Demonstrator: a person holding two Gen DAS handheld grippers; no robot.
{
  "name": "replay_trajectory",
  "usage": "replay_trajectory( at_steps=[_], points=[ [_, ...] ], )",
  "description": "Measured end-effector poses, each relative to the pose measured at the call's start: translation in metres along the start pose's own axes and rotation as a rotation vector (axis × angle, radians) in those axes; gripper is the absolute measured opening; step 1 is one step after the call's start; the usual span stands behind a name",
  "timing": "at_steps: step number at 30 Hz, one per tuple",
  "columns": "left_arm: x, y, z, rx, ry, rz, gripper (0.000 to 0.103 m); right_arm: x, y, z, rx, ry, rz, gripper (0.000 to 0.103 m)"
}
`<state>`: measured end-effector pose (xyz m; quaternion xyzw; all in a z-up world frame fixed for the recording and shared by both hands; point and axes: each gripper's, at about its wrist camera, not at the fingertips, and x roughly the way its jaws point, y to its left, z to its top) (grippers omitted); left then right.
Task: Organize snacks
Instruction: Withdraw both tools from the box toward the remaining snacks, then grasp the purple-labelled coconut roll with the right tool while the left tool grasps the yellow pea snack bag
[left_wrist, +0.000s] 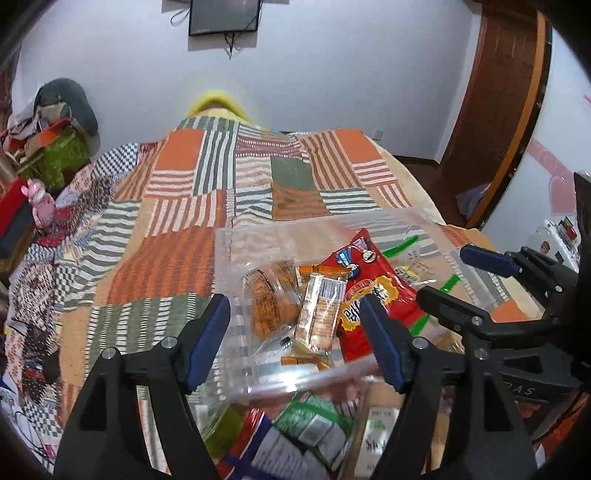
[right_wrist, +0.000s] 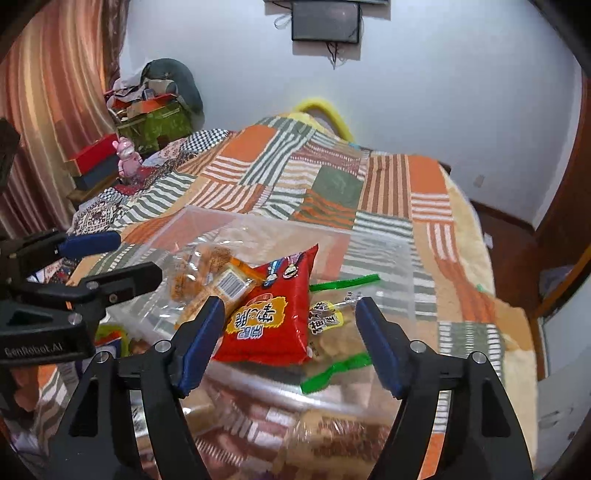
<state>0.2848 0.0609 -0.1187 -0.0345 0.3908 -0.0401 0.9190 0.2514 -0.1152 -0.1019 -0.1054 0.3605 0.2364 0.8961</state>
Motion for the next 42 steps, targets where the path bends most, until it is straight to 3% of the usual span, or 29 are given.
replay_trajectory(
  at_steps=[3, 9, 19, 33, 36, 40, 42],
  points=[
    [-0.022, -0.002, -0.006, 0.021, -0.023, 0.009, 0.081, -0.015, 0.005, -0.003, -0.015, -0.026, 0.003, 0.079],
    [-0.060, -0.002, -0.027, 0.049, -0.051, 0.041, 0.092, -0.040, 0.014, -0.019, -0.002, -0.043, 0.033, 0.080],
    [-0.083, 0.006, -0.085, 0.055, 0.011, 0.067, 0.094, -0.047, 0.020, -0.062, 0.022, 0.041, 0.052, 0.082],
    [-0.070, -0.013, -0.152, -0.015, 0.138, -0.010, 0.094, -0.021, 0.027, -0.120, 0.093, 0.201, 0.083, 0.082],
    [-0.067, -0.022, -0.156, -0.025, 0.152, -0.041, 0.094, -0.027, 0.018, -0.127, 0.102, 0.195, 0.074, 0.079],
    [-0.058, -0.035, -0.161, -0.033, 0.180, -0.083, 0.094, -0.039, 0.007, -0.132, 0.089, 0.195, 0.054, 0.058],
    [-0.053, -0.043, -0.162, -0.026, 0.195, -0.101, 0.094, -0.044, 0.002, -0.135, 0.087, 0.193, 0.053, 0.054]
  ],
)
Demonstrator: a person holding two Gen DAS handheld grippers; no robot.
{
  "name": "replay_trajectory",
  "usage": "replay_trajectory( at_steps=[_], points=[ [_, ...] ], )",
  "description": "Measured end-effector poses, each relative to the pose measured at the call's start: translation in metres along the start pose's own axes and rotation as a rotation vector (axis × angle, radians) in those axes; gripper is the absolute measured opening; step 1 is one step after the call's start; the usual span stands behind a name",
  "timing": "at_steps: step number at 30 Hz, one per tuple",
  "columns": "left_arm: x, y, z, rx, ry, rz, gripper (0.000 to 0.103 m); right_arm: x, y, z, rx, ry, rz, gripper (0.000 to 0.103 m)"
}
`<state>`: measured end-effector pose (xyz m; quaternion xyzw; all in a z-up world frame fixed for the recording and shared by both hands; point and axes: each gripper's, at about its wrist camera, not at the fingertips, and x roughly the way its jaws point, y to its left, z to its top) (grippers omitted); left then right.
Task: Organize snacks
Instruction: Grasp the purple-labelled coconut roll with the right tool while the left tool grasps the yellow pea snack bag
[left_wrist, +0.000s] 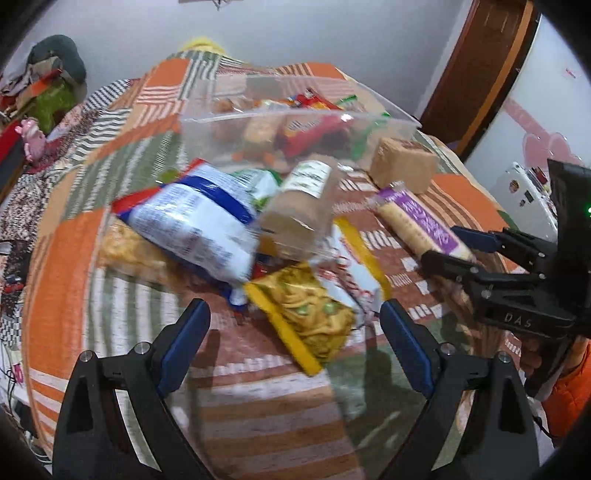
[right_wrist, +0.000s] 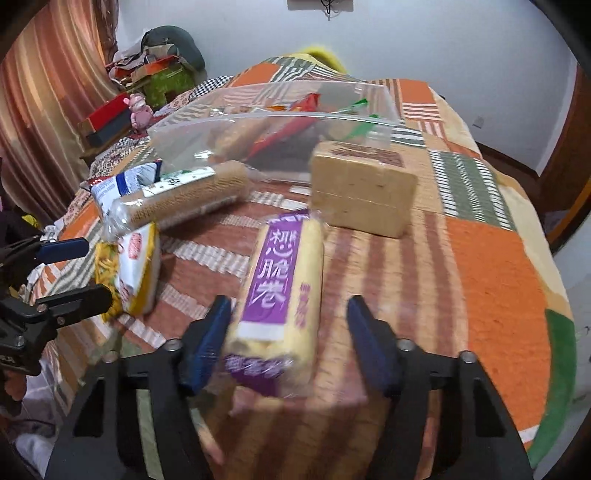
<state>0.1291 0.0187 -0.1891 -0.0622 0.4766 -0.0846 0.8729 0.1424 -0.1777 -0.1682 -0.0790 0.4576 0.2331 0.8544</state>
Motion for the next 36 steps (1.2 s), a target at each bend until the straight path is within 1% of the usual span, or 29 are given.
replay_trajectory(
  at_steps=[4, 6, 12, 14, 15, 19, 20, 21, 22, 24, 26, 28, 29, 32, 36],
  points=[
    [0.010, -0.013, 0.002, 0.025, 0.012, -0.007, 0.094, -0.003, -0.006, 0.001, 0.016, -0.005, 0.010, 0.053],
    [0.013, -0.017, 0.005, 0.023, 0.013, -0.008, 0.094, -0.001, -0.006, 0.003, 0.025, -0.005, 0.021, 0.054],
    [0.019, -0.020, 0.012, 0.008, -0.003, 0.008, 0.098, 0.011, 0.002, 0.006, 0.004, -0.010, 0.008, 0.054],
    [0.023, -0.021, 0.012, 0.009, 0.000, 0.023, 0.098, 0.011, 0.004, 0.006, -0.005, -0.016, -0.001, 0.050],
    [0.024, -0.022, 0.011, 0.012, -0.001, 0.032, 0.098, 0.011, 0.005, 0.005, -0.013, -0.019, 0.002, 0.044],
    [0.025, -0.023, 0.007, 0.006, -0.022, 0.055, 0.097, 0.008, 0.004, 0.002, -0.011, -0.032, 0.001, 0.042],
    [0.025, -0.023, 0.006, 0.002, -0.028, 0.060, 0.092, 0.007, 0.004, 0.002, -0.012, -0.034, 0.001, 0.042],
    [0.025, -0.023, 0.005, 0.001, -0.032, 0.068, 0.085, 0.005, 0.004, 0.000, -0.010, -0.037, 0.002, 0.042],
    [0.024, -0.023, 0.005, 0.005, -0.036, 0.071, 0.082, 0.003, 0.003, -0.001, -0.008, -0.038, 0.004, 0.042],
    [0.021, -0.022, 0.003, 0.013, -0.042, 0.068, 0.069, 0.000, 0.003, -0.001, -0.004, -0.041, 0.006, 0.042],
    [0.019, -0.021, 0.002, 0.022, -0.044, 0.076, 0.061, -0.004, 0.001, 0.001, -0.002, -0.049, 0.009, 0.042],
    [0.015, -0.018, 0.000, 0.019, -0.042, 0.056, 0.058, -0.009, -0.001, 0.001, 0.001, -0.061, 0.005, 0.042],
    [0.014, -0.017, 0.000, 0.017, -0.041, 0.048, 0.054, -0.012, -0.002, 0.001, 0.006, -0.069, 0.006, 0.042],
    [0.007, -0.016, -0.001, 0.015, -0.045, 0.030, 0.053, -0.020, -0.002, 0.003, 0.013, -0.088, 0.007, 0.042],
    [-0.006, -0.017, 0.001, 0.025, -0.076, 0.031, 0.052, -0.031, -0.002, 0.007, 0.012, -0.124, 0.002, 0.042]
  ],
)
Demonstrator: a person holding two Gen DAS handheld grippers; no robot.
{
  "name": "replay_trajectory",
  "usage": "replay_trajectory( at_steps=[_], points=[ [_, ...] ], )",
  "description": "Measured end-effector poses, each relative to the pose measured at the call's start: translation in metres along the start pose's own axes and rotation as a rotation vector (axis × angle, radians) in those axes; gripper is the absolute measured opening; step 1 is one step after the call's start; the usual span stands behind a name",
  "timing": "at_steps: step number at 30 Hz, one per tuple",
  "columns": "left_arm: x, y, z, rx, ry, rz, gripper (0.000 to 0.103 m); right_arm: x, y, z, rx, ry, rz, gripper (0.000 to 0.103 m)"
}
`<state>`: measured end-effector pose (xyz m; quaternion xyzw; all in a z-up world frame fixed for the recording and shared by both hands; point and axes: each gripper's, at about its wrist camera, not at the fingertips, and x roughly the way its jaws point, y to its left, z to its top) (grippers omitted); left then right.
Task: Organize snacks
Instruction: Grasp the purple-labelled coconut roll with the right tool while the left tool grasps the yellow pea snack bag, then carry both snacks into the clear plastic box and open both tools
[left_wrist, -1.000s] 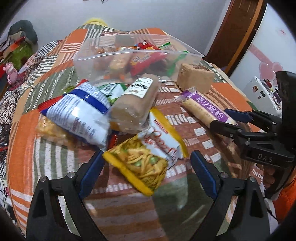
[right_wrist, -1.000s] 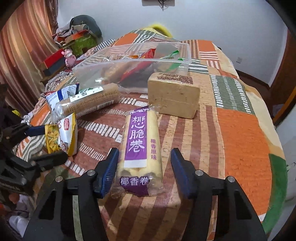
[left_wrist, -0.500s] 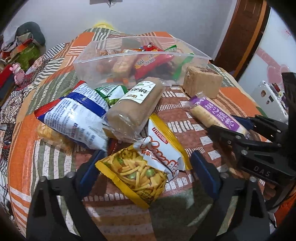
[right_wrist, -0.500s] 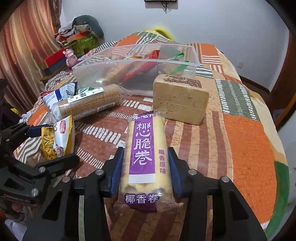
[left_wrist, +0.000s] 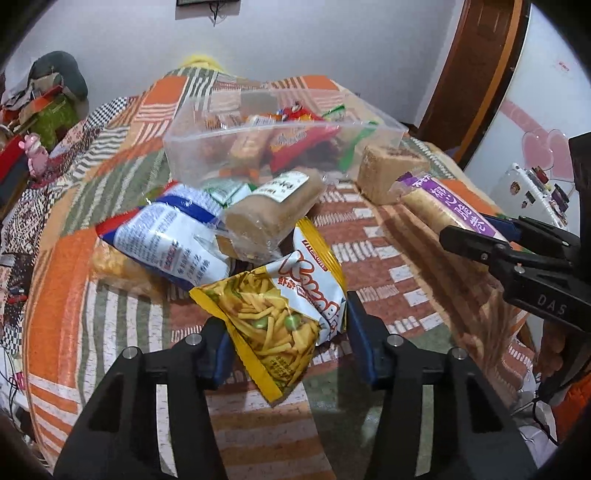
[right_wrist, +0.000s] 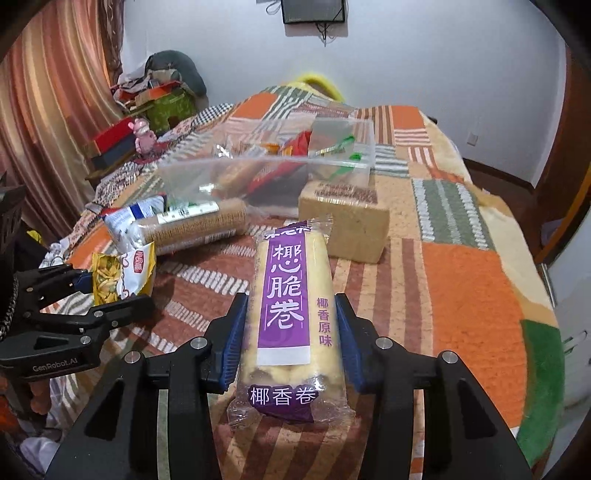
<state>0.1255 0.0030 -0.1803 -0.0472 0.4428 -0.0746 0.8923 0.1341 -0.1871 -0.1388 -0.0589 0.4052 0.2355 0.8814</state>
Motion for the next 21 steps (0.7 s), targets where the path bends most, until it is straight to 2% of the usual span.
replay_trajectory(
  at_steps=[11, 21],
  points=[
    [-0.042, 0.005, 0.038, -0.014, -0.134, -0.015, 0.052, -0.014, 0.005, 0.029, -0.011, -0.090, -0.007, 0.042],
    [-0.039, 0.022, 0.086, -0.031, -0.190, 0.010, 0.052, -0.006, 0.006, 0.064, -0.014, -0.152, -0.015, 0.042]
  ],
)
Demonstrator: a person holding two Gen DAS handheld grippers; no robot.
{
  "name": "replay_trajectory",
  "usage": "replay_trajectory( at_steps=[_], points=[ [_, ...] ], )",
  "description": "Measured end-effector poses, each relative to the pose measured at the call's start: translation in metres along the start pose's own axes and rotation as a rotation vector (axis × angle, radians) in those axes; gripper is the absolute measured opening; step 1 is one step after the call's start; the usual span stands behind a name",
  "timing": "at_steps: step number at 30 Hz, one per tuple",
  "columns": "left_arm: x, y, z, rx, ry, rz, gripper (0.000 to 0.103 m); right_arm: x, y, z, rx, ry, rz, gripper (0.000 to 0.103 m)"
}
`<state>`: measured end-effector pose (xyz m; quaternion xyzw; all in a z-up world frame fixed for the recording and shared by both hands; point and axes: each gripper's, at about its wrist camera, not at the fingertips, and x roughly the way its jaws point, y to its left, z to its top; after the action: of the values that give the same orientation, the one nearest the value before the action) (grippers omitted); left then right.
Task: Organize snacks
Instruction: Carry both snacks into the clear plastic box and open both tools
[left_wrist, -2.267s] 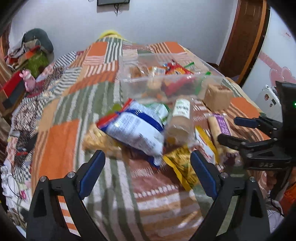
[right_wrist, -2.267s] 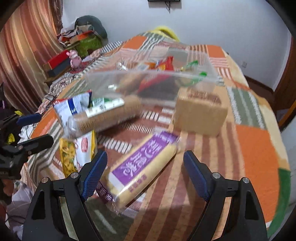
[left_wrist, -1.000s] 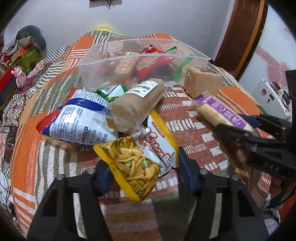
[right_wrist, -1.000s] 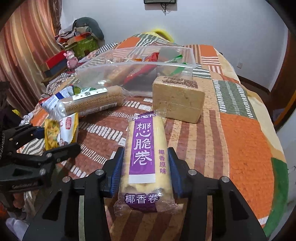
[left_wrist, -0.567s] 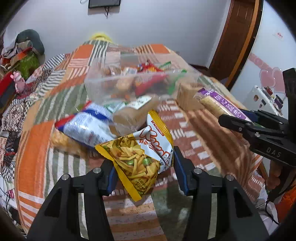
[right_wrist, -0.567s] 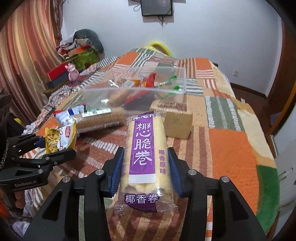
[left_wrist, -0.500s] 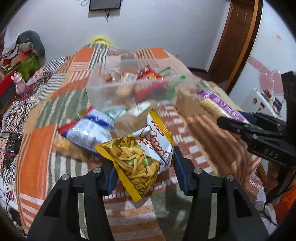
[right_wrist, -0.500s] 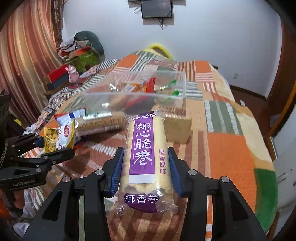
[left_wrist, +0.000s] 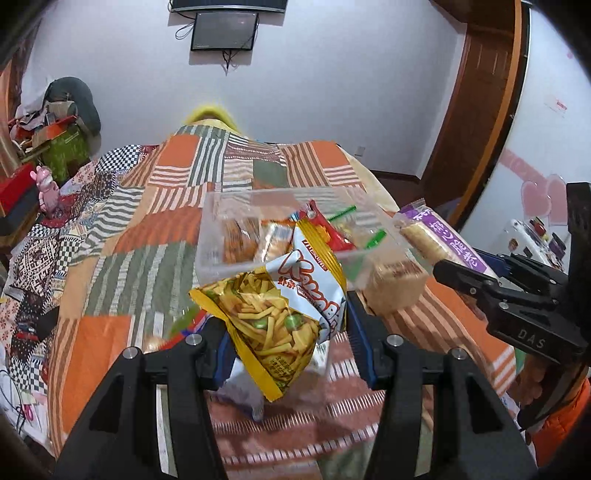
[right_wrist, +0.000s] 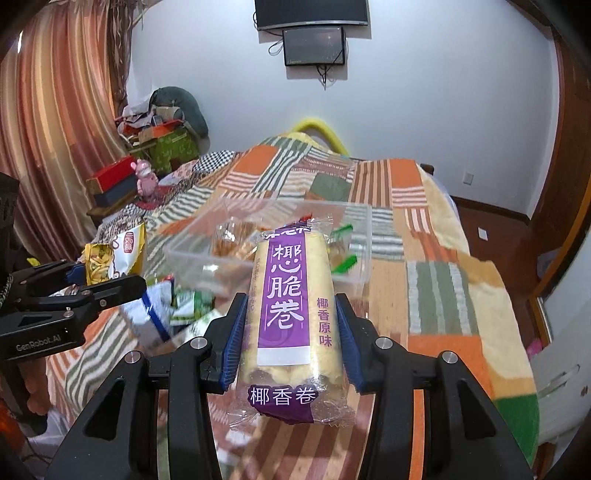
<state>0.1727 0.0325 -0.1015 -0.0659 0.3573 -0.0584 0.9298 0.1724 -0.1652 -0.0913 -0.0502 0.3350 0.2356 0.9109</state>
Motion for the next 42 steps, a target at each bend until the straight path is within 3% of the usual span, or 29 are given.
replay_trajectory(
  at_steps=[17, 28, 35, 37, 42],
  points=[
    [0.075, 0.033, 0.056, 0.008, 0.002, 0.037, 0.053, 0.072, 0.007, 0.047, 0.006, -0.002, 0.005, 0.042],
    [0.125, 0.047, 0.062, 0.016, 0.087, 0.037, 0.053, 0.115, 0.014, 0.049, -0.012, 0.068, 0.022, 0.043],
    [0.126, 0.053, 0.059, -0.004, 0.111, 0.037, 0.057, 0.113, 0.011, 0.049, -0.018, 0.089, 0.031, 0.049],
    [0.120, 0.054, 0.059, -0.005, 0.109, 0.033, 0.058, 0.104, 0.010, 0.049, -0.022, 0.070, 0.022, 0.055],
    [0.088, 0.058, 0.057, 0.005, 0.079, 0.046, 0.063, 0.075, 0.003, 0.049, -0.026, 0.036, 0.010, 0.058]
  ],
)
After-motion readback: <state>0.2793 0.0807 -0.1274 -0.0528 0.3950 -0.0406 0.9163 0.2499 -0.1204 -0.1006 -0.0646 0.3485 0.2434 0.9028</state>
